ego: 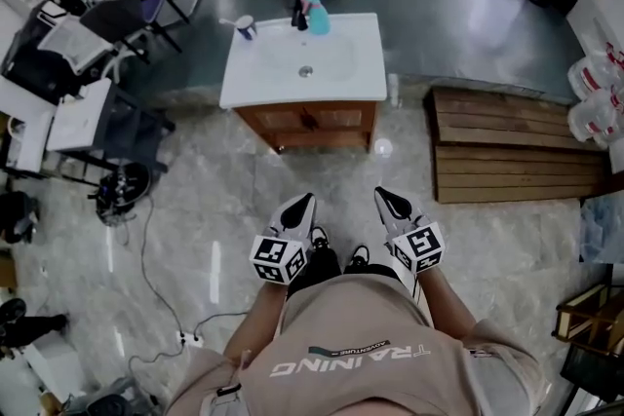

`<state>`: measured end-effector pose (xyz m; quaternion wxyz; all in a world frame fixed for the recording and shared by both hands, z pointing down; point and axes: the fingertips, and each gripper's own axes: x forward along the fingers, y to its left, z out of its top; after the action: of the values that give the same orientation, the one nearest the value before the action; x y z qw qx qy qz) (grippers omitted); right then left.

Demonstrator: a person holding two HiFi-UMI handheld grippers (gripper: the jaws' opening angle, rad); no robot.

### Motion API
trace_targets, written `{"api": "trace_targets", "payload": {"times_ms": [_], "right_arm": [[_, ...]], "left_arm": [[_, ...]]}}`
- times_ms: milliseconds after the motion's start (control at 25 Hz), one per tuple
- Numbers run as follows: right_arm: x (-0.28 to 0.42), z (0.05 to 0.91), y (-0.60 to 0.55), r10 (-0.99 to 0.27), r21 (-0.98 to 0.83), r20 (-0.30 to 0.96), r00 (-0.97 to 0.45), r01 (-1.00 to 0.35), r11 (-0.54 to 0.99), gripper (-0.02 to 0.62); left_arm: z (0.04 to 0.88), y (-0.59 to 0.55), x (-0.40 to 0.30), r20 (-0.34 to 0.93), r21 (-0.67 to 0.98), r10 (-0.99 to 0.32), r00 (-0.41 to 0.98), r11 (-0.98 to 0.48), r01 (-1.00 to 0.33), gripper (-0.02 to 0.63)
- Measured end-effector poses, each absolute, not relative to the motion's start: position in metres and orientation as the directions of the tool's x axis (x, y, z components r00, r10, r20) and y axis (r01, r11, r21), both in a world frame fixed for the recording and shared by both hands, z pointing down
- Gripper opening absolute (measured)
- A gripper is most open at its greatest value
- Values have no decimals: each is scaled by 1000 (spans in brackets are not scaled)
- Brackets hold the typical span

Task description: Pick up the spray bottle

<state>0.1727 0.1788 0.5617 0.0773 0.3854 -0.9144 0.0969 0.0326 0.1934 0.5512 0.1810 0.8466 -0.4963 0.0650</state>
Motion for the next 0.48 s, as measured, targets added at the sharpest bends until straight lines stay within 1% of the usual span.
{"api": "trace_targets", "payload": {"times_ms": [200, 360, 480], "right_arm": [[149, 571, 164, -660, -119, 243, -711, -697, 707, 2], [143, 570, 140, -684, -133, 251, -685, -724, 677, 2], [138, 560, 109, -700, -98, 246, -670, -736, 670, 2]], "left_arm": [[563, 175, 16, 288, 252, -834, 471, -408, -878, 14], [563, 150, 4, 264, 241, -841, 472, -416, -877, 14], [552, 111, -10, 226, 222, -846, 483, -438, -871, 14]]}}
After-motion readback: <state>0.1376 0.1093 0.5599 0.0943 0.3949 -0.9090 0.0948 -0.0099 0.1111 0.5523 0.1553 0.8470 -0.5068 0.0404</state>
